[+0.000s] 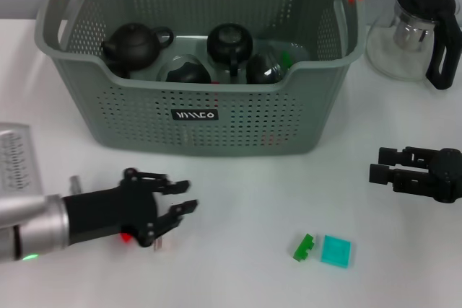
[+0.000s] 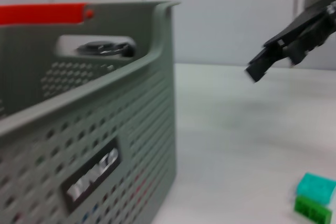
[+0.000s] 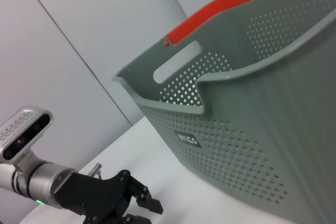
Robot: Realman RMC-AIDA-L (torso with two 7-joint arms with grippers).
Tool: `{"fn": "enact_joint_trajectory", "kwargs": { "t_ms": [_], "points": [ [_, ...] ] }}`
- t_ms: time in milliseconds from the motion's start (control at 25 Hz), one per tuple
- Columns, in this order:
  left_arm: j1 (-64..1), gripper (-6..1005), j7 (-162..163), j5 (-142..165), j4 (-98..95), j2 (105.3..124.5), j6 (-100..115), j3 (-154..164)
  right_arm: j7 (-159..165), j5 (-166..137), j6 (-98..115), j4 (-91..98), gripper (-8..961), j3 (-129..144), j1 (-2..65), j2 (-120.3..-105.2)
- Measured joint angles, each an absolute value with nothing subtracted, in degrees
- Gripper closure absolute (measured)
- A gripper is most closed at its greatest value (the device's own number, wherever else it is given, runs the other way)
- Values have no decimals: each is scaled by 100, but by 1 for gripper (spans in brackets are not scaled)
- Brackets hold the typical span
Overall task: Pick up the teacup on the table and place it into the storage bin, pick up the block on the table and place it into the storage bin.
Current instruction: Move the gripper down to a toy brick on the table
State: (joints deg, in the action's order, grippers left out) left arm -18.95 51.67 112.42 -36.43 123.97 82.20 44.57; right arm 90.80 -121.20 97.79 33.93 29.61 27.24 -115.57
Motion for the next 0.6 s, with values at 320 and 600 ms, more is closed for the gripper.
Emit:
{"fn": "enact_joint_trajectory", "kwargs": {
  "t_ms": [320, 600],
  "points": [
    [-1528, 631, 5143, 11572, -4024, 12380, 8643, 4016, 9153, -12120, 9758, 3392, 268, 2971, 2771, -11557],
    [-1585, 438, 5039, 11988, -4033, 12389, 8640, 4033, 9158, -12120, 9761, 3392, 268, 2971, 2774, -11558]
  ]
}}
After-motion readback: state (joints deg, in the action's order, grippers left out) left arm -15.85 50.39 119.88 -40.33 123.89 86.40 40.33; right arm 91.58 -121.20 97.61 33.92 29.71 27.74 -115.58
